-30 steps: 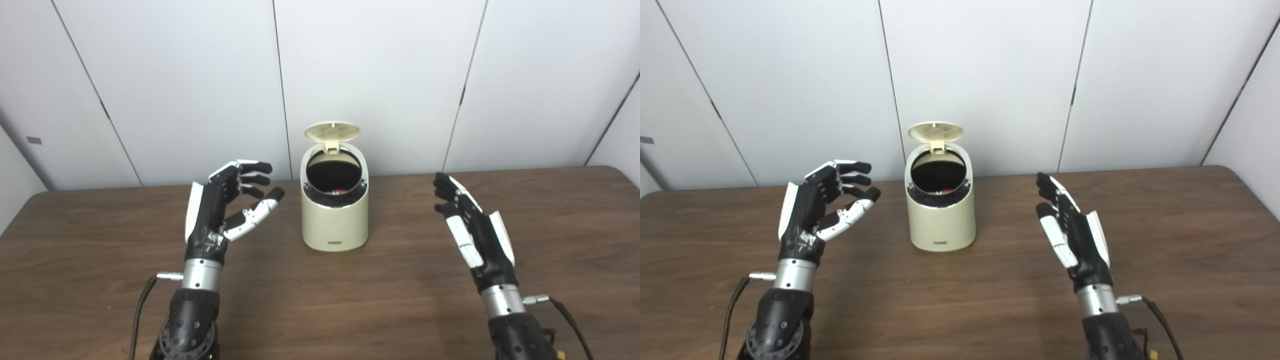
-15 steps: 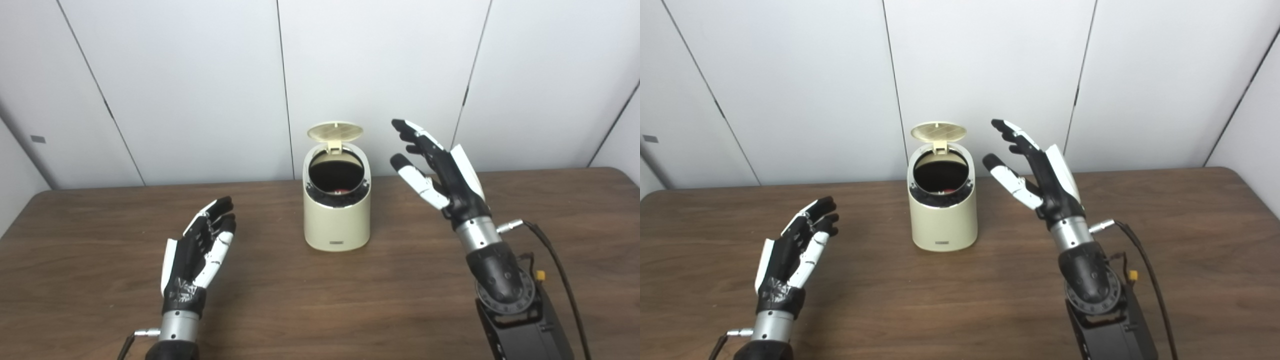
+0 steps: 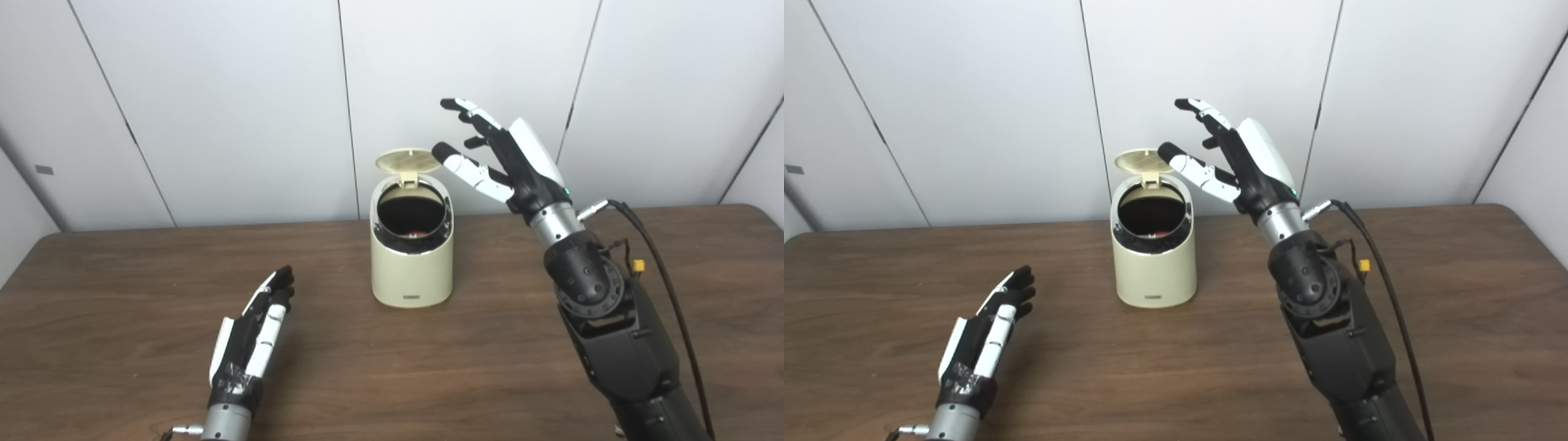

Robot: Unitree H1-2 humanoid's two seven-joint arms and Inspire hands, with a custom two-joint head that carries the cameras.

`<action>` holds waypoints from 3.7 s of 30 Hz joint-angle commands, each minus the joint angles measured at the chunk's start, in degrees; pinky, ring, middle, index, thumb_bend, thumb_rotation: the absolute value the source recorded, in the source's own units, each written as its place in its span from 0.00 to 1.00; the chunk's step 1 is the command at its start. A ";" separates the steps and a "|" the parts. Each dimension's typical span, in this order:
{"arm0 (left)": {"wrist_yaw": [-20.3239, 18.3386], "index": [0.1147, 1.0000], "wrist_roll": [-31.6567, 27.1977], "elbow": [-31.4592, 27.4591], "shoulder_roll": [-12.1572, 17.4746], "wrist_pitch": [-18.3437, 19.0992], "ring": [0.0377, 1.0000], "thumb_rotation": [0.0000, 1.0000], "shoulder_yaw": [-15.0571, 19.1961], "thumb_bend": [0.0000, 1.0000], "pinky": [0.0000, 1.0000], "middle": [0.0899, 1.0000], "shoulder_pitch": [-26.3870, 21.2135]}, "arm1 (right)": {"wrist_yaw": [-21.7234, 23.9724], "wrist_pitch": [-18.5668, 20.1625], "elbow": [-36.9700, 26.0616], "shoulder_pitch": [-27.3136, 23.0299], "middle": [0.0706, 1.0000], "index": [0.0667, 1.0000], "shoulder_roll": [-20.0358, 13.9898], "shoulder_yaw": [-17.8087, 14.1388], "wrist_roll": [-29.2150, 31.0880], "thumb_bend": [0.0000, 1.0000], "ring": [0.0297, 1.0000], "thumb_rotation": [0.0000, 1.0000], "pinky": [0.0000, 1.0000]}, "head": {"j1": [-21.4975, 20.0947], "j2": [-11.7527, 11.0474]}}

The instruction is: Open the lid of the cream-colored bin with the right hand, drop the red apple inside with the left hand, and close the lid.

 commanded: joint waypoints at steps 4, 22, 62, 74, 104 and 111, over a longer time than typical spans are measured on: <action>-0.19 0.92 -1.83 -1.60 -0.79 -1.69 0.90 0.79 0.16 0.51 0.86 0.92 -0.87 | 0.99 -3.26 1.72 -4.73 0.91 0.77 -1.88 1.76 -1.22 0.44 0.90 0.91 0.80 | 0.27 0.04; 0.10 0.88 -2.99 -1.55 -2.09 -3.92 0.88 0.69 0.42 0.52 0.84 0.88 -1.26 | 0.22 -7.39 5.32 -4.14 0.93 0.69 -3.04 5.55 -5.58 0.48 0.97 0.92 0.88 | 0.93 0.06; 1.23 0.81 -4.18 -2.65 -3.80 -4.84 0.84 0.58 0.61 0.52 0.81 0.84 -1.72 | 6.84 -9.25 -0.62 5.34 0.94 0.68 -6.60 10.91 -16.06 0.52 1.00 0.95 0.99 | 1.66 1.78; 0.94 0.81 -4.54 -2.81 -3.87 -5.16 0.86 0.58 0.35 0.51 0.82 0.86 -1.82 | 7.84 -11.16 -0.08 5.14 0.97 0.69 -8.22 17.42 -26.38 0.52 1.00 0.99 0.99 | 2.06 2.21; 1.28 0.81 -4.62 -4.94 -4.22 -3.40 0.85 0.56 0.21 0.49 0.81 0.85 -1.40 | 6.19 -5.61 -13.94 16.31 0.95 0.93 -6.62 -0.51 -11.48 0.49 0.97 0.95 0.88 | 2.84 2.39; 1.18 0.82 -3.05 -7.68 -2.03 -0.15 0.84 0.59 0.88 0.47 0.81 0.84 0.80 | 5.88 -2.93 -16.77 24.66 0.94 0.92 -5.88 -4.42 -8.08 0.48 0.96 0.98 0.86 | 2.73 2.96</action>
